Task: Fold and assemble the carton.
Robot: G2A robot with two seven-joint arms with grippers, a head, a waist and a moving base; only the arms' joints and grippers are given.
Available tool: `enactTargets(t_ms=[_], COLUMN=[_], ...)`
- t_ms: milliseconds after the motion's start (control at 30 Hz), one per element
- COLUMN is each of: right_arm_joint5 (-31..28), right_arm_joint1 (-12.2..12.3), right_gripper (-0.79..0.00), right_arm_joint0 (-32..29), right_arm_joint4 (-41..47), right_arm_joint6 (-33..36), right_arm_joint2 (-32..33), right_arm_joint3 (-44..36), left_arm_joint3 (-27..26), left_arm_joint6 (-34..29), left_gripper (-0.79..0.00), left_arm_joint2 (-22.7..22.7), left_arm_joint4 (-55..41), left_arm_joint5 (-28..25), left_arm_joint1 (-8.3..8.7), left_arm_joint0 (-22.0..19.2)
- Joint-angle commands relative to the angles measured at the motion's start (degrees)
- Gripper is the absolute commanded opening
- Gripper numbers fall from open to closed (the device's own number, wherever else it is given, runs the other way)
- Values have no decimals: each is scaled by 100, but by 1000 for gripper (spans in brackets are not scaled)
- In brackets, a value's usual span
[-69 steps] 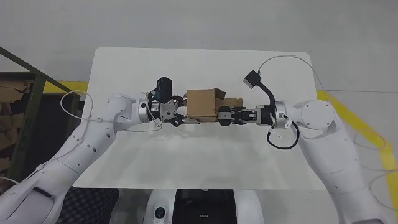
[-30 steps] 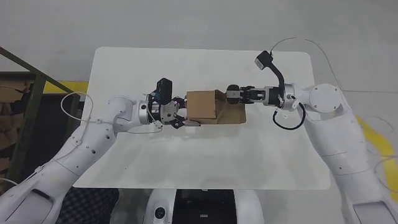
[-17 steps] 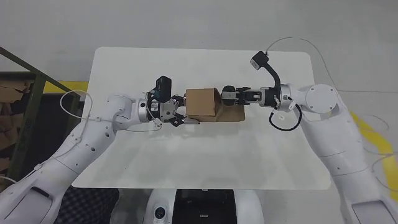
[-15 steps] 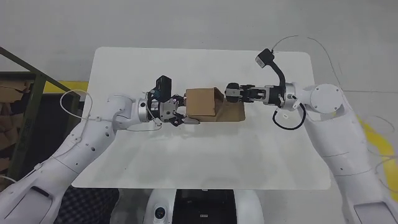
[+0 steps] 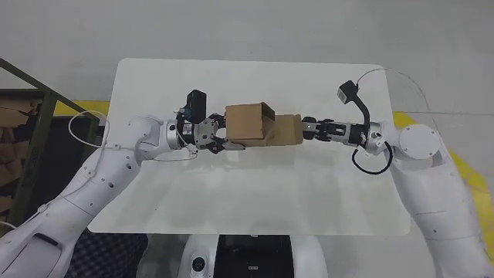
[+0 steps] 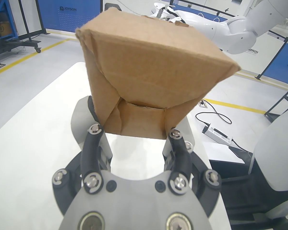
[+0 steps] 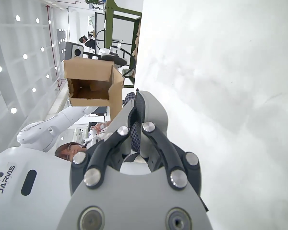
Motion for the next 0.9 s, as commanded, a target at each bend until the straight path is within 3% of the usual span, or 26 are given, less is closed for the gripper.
enactTargets(t_ms=[0, 400, 867], right_arm_joint5=[-89, -550, -552], right_arm_joint1=[-37, -176, -203], right_gripper=[-785, -785, -785], right_arm_joint0=[29, 174, 217], right_arm_joint4=[160, 954, 1155], right_arm_joint6=[-22, -96, -39], right_arm_joint2=[-186, -692, -857], right_arm_joint3=[55, 375, 246], left_arm_joint3=[4, 34, 32], left_arm_joint6=[-6, -60, -135], left_gripper=[-419, -422, -422], left_arm_joint2=[21, 136, 123], left_arm_joint4=[-7, 68, 263], left_arm_joint5=[0, 0, 0], left_arm_joint1=[-9, -86, -183], left_arm_joint0=[0, -72, -91])
